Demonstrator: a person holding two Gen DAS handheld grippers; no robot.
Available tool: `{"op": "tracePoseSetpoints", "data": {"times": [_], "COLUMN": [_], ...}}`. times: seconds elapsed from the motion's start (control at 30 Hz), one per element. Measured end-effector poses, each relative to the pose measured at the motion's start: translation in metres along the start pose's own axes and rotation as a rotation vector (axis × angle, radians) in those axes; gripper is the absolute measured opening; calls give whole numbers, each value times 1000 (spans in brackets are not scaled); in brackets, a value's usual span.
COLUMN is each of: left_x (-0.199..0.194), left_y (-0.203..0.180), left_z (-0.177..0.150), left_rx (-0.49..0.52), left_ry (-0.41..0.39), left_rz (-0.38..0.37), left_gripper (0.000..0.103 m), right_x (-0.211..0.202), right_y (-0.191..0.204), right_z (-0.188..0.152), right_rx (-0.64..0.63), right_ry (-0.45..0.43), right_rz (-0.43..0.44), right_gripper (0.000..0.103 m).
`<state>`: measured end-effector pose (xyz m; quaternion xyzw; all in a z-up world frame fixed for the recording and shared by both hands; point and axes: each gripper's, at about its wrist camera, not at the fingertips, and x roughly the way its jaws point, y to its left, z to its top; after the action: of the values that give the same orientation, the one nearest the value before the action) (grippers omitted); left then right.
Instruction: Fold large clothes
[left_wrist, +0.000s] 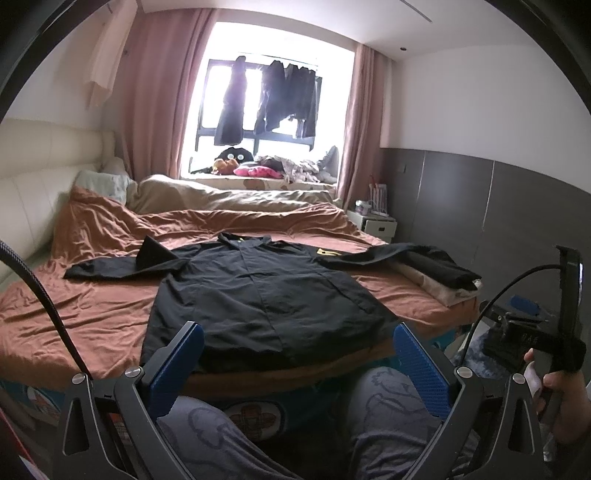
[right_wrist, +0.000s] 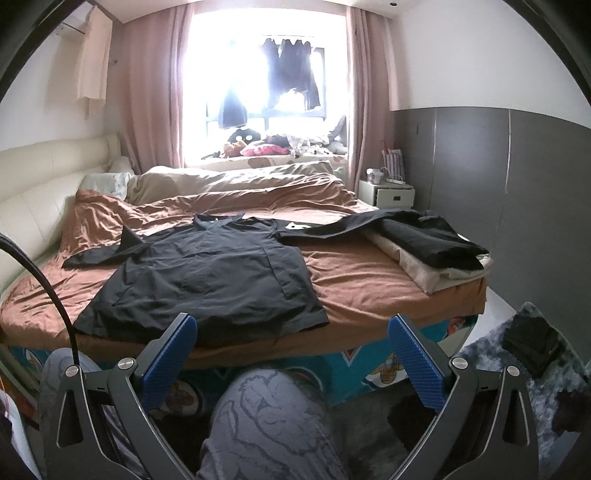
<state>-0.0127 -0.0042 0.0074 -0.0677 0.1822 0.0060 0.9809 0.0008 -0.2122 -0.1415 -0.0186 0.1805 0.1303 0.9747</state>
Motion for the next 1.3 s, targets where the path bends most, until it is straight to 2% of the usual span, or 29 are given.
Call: {"op": "tracePoseSetpoints", "data": {"times": [1.03,1.3], "left_x": [-11,-13], "left_y": [7,14], "left_z": [-5,-9], "left_rx": [-14,-21], "left_ry": [-8,4], "left_rz": [11,31], "left_gripper": [103,103], "right_x": [-9,-6], "right_y": [-3,-1], "right_z": [-5,5], "right_rx": [1,4], "right_ry": [-26,-33], "right_rz": [-11,2], "right_gripper": [103,103]}}
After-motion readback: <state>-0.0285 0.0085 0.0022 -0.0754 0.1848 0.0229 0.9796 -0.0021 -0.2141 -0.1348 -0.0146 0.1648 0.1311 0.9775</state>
